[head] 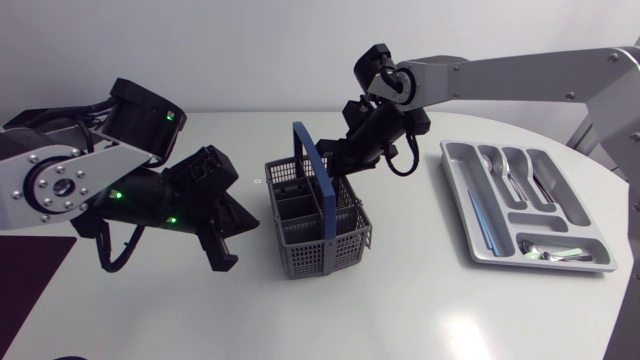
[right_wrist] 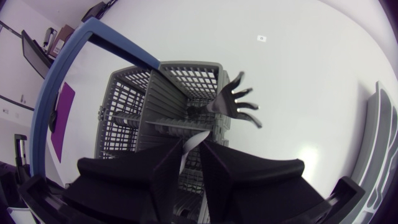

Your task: Sort the cutlery from the basket into the organizer compartments.

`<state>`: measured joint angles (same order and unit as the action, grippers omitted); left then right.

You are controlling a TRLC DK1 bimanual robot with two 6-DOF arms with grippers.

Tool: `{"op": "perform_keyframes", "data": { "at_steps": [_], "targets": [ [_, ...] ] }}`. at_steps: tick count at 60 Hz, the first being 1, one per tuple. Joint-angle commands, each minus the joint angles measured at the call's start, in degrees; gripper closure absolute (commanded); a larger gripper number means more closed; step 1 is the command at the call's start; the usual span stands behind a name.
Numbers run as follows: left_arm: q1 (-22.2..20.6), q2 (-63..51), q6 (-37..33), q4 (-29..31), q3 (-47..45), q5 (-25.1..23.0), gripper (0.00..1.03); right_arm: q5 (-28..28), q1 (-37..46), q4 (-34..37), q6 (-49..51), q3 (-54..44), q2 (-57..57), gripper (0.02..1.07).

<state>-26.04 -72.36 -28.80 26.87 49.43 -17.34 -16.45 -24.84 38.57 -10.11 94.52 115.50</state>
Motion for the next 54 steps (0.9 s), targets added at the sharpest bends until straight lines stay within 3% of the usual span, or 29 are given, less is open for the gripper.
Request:
{"op": "perform_keyframes", "data": {
  "at_steps": [1,10,49,54],
  "targets": [
    [0.4,1.4,-1.3,-0.2,-1.6,-0.5,1.0,3.4,-1.4,-0.3,-1.1,0.8,2.4,0.81],
    [0.3,1.7,-1.3,0.1,-1.6,-0.5,1.0,4.8,-2.0,-0.8,-1.3,1.3,3.3,0.89],
    [1.3,1.5,-1.6,0.7,-0.8,-0.5,1.0,5.5,-1.6,-4.1,0.5,-5.3,-6.2,0.89],
    [1.3,1.5,-1.6,0.7,-0.8,-0.5,1.0,5.5,-1.7,-4.1,0.6,-5.4,-6.4,0.93]
  ]
}}
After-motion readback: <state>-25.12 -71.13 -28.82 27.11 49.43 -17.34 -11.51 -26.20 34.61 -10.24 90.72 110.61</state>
